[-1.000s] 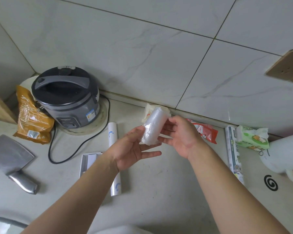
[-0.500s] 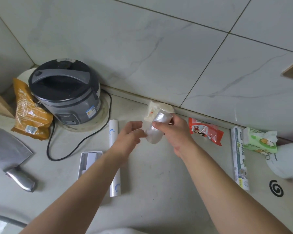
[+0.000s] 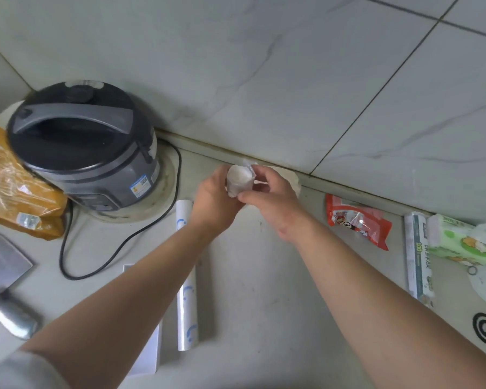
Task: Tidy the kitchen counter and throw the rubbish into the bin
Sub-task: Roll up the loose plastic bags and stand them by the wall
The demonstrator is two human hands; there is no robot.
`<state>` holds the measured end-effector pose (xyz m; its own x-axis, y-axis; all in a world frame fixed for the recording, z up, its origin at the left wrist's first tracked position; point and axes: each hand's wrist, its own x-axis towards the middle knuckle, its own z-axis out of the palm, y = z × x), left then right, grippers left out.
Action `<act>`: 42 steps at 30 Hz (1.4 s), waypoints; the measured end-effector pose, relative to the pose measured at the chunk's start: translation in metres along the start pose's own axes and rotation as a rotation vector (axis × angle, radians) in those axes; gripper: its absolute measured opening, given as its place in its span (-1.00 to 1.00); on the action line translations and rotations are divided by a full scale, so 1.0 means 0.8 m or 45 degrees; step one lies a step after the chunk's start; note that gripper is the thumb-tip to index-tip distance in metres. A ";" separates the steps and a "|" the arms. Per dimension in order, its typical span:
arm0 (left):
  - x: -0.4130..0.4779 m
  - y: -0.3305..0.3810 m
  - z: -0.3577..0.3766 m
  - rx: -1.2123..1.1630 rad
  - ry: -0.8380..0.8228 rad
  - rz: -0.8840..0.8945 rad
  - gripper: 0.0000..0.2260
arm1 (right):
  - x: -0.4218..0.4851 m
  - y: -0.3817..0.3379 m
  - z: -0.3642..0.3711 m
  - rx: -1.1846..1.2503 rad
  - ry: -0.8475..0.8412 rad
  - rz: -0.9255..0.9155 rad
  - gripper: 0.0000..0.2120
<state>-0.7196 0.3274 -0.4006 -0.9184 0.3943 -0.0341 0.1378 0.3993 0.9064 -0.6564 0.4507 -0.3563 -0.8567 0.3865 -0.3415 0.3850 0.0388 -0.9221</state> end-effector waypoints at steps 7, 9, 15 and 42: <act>0.062 -0.028 0.019 0.091 -0.008 -0.077 -0.60 | 0.049 0.040 -0.030 -0.392 0.299 0.067 -0.46; 0.076 -0.032 0.027 0.114 -0.014 -0.074 -0.64 | 0.059 0.054 -0.040 -0.680 0.353 0.042 -0.47; 0.104 -0.038 0.047 0.142 -0.026 -0.165 -0.69 | 0.077 0.081 -0.048 -1.216 0.306 -0.045 -0.51; 0.126 -0.036 0.067 0.163 -0.213 0.043 -0.57 | 0.082 0.097 -0.047 -1.221 0.496 -0.067 -0.59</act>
<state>-0.7961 0.3999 -0.4526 -0.8394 0.5370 -0.0839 0.2231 0.4812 0.8477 -0.6701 0.5137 -0.4435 -0.7755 0.6280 -0.0648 0.6082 0.7157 -0.3432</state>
